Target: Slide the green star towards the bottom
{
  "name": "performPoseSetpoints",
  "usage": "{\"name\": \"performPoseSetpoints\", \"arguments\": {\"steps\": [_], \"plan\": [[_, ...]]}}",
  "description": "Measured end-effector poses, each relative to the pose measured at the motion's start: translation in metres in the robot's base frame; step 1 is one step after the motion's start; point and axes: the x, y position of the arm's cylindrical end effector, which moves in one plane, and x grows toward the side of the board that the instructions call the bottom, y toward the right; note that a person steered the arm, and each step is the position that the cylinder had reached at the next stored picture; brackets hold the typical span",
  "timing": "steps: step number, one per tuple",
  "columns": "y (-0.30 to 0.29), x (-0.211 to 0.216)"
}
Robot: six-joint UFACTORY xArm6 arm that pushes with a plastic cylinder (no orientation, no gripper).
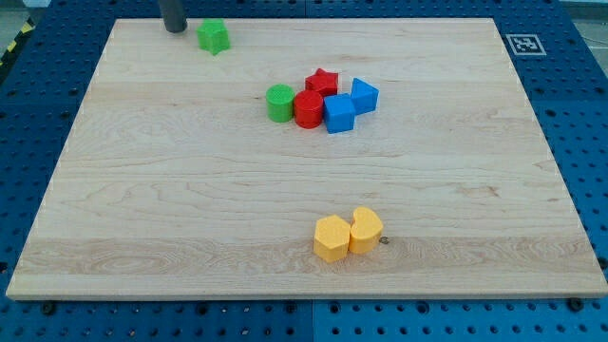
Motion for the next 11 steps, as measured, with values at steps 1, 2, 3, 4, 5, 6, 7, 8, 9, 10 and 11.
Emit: {"name": "performPoseSetpoints", "arguments": {"steps": [1, 2, 3, 4, 5, 6, 7, 8, 9, 10, 11], "plan": [[0.000, 0.005], [0.000, 0.006], [0.007, 0.011], [0.032, -0.005], [0.050, -0.016], [0.073, -0.009], [0.074, 0.012], [0.074, 0.011], [0.072, -0.008], [0.053, -0.008], [0.051, -0.002]]}}
